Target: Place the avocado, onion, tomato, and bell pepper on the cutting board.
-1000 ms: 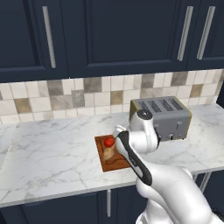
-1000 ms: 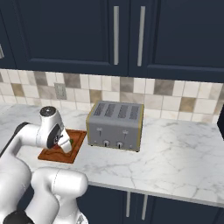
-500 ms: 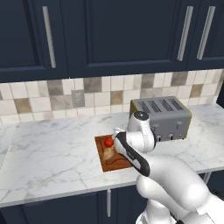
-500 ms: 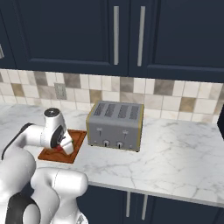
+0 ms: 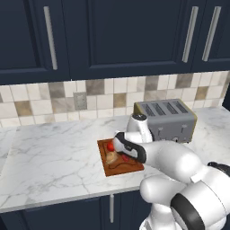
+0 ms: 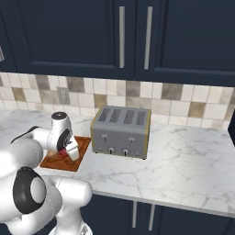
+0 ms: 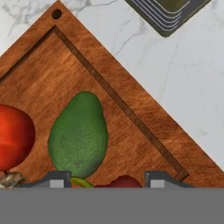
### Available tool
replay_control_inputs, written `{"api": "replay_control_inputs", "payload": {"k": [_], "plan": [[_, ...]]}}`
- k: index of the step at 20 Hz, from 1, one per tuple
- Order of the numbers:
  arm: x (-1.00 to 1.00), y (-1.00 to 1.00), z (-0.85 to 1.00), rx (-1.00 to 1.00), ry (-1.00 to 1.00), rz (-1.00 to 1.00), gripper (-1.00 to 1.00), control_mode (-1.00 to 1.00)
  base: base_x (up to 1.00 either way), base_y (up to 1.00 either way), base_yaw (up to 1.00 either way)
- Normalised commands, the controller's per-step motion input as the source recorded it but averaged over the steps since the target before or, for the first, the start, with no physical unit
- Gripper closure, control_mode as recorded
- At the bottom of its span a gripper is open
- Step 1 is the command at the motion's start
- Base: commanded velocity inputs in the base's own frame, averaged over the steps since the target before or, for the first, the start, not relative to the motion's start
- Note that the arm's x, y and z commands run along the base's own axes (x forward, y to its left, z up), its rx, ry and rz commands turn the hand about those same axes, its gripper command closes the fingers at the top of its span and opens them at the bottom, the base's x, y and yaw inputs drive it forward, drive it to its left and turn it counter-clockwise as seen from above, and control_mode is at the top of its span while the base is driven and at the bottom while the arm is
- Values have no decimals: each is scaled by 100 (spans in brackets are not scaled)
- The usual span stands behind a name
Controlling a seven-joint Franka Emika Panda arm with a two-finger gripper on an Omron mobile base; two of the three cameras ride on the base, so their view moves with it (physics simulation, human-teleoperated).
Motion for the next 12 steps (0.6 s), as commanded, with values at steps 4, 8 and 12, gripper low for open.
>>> {"api": "replay_control_inputs", "payload": {"k": [4, 8, 12], "plan": [[13, 7, -13, -5, 1, 0, 100, -100, 0, 0, 0], [-1, 0, -19, -4, 7, 0, 100, -100, 0, 0, 0], [-13, 0, -25, -6, 8, 0, -100, -100, 0, 0, 0]]}}
